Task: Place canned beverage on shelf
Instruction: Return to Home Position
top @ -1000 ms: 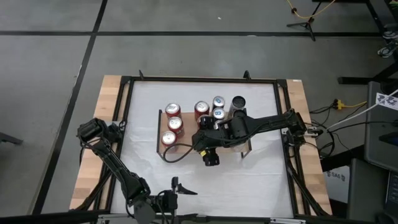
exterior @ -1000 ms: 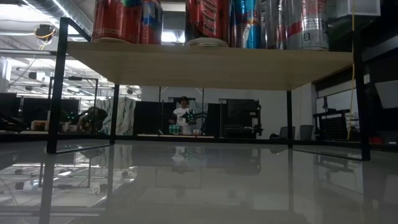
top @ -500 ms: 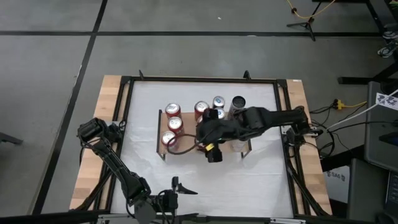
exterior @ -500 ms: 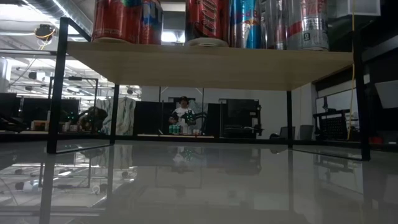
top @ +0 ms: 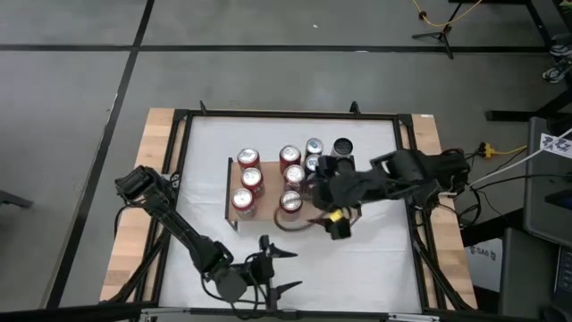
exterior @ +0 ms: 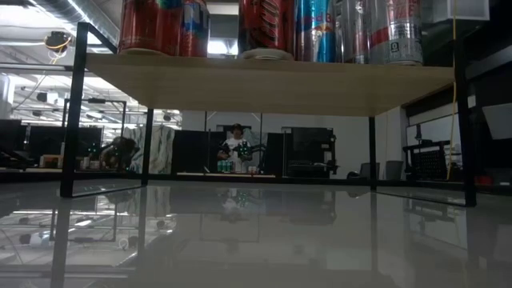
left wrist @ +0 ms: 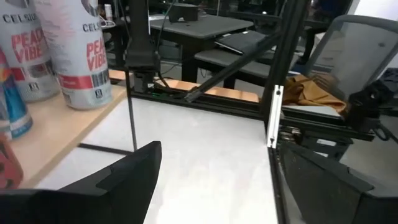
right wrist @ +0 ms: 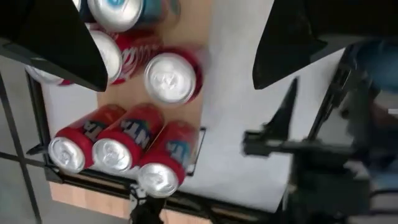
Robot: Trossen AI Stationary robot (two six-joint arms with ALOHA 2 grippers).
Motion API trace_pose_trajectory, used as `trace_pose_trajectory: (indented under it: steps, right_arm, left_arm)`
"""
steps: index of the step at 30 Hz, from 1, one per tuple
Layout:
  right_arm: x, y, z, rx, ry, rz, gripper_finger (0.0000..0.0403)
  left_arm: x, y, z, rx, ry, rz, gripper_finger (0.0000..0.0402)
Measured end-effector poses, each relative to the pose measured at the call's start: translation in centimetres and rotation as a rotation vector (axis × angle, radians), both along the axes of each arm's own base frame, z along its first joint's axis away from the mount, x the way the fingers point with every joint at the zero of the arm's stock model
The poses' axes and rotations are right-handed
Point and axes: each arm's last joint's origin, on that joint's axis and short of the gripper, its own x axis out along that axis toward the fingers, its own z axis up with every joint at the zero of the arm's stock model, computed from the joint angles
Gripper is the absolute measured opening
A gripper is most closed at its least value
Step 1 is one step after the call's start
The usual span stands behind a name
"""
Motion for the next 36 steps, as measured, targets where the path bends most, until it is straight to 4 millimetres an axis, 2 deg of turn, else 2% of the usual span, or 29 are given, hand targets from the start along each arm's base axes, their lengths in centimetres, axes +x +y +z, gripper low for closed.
trace_pose_trajectory:
  steps: [5,8,11,14,17,20,24,31,36]
  right_arm:
    - [-2.2,1.4,0.2,-0.069,0.045,0.026,0.0392]
    - [-3.8,2.0,0.7,-0.103,0.044,0.037,0.0392]
    - [-5.3,2.2,1.5,-0.1,0.033,0.065,0.0392]
    - [-6.9,2.1,2.4,-0.083,0.01,0.091,0.0392]
    - [-8.9,1.4,3.7,-0.055,-0.03,0.097,0.0392]
    - [-11.0,0.1,5.0,-0.029,-0.075,0.083,0.0392]
    - [-13.8,-1.6,6.5,-0.011,-0.14,0.065,0.0392]
    - [-18.6,-4.4,8.1,0.017,-0.229,0.015,0.0392]
    - [-20.1,-5.4,7.7,0.006,-0.242,-0.008,0.0392]
  left_arm:
    - [0.4,0.5,0.3,0.053,-0.016,0.009,0.032]
    - [0.6,0.3,1.3,0.101,-0.035,0.008,0.0318]
    - [0.6,0.2,3.9,0.174,-0.066,0.002,0.0307]
    - [-0.3,1.1,7.9,0.216,-0.107,0.001,0.029]
    - [-2.3,2.8,12.0,0.243,-0.122,-0.001,0.0269]
    - [-5.2,5.4,16.1,0.252,-0.134,0.029,0.0245]
    - [-9.5,9.1,19.7,0.261,-0.118,0.077,0.021]
    - [-16.1,14.8,22.7,0.227,-0.089,0.097,0.0145]
    - [-19.4,17.7,22.2,0.242,-0.044,0.11,0.0099]
